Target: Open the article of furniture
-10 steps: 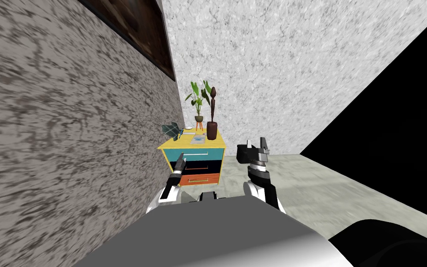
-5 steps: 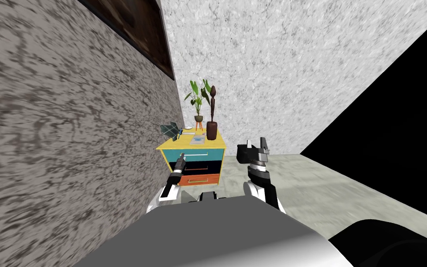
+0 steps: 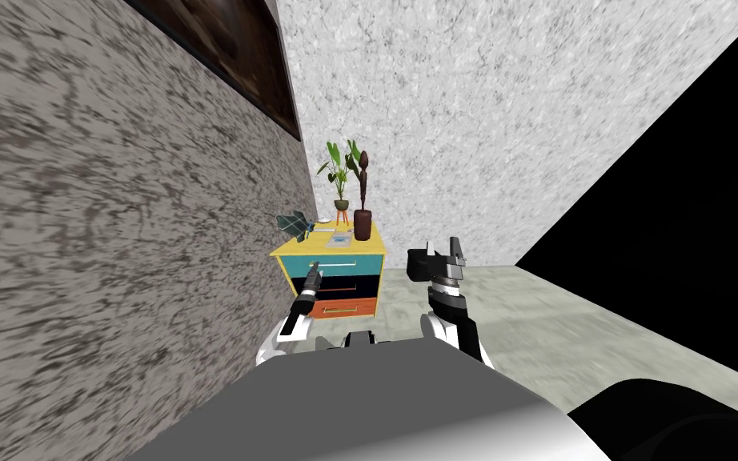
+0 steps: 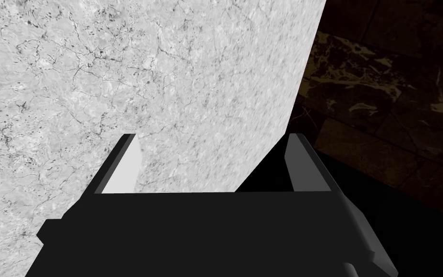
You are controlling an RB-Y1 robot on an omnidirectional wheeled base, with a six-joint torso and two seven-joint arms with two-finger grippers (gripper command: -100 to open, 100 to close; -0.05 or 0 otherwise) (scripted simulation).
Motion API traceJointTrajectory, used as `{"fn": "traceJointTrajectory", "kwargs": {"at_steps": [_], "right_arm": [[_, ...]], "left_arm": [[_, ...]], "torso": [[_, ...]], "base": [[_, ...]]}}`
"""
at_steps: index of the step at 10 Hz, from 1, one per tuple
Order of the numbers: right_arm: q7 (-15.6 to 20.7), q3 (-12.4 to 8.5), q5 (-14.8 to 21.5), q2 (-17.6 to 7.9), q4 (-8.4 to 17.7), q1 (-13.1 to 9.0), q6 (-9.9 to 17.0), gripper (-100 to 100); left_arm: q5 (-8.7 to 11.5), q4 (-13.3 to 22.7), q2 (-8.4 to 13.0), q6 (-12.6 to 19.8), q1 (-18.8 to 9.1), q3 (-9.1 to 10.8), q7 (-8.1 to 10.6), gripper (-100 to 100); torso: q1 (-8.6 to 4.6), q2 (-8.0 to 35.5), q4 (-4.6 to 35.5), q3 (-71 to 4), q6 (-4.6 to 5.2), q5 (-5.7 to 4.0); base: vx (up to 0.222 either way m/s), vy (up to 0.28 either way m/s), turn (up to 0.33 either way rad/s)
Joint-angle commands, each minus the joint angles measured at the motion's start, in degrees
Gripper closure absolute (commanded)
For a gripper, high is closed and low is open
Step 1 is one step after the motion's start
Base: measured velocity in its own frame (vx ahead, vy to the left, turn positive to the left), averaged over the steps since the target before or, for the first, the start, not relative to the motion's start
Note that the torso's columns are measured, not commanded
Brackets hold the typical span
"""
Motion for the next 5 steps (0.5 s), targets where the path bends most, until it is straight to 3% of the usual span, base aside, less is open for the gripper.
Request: {"fn": "traceJointTrajectory", "kwargs": {"at_steps": [1,3,4,5], "right_arm": [[0.0,0.0,0.0,0.0,0.0,0.0,0.0,0],[0.0,0.0,0.0,0.0,0.0,0.0,0.0,0],[0.0,0.0,0.0,0.0,0.0,0.0,0.0,0],[0.0,0.0,0.0,0.0,0.0,0.0,0.0,0]], "left_arm": [[0.1,-0.8,0.3,1.8,-0.9,0.2,0.13,-100],[0.0,-0.7,0.1,1.6,-0.9,0.18,0.03,-100],[0.0,0.0,0.0,0.2,0.0,-0.01,0.02,100],[0.0,-0.7,0.1,1.3,-0.4,0.07,0.06,100]], "torso": [[0.16,-0.1,0.0,-0.1,-0.01,0.04],[0.11,-0.2,-0.1,-0.1,-0.01,0.03],[0.06,0.0,0.0,0.0,-0.01,0.02],[0.05,0.3,0.1,0.2,-0.01,0.01]], "base": [[0.027,-0.013,-0.005],[0.047,-0.005,-0.003],[-0.03,0.006,0.009],[-0.024,0.001,-0.002]]}}
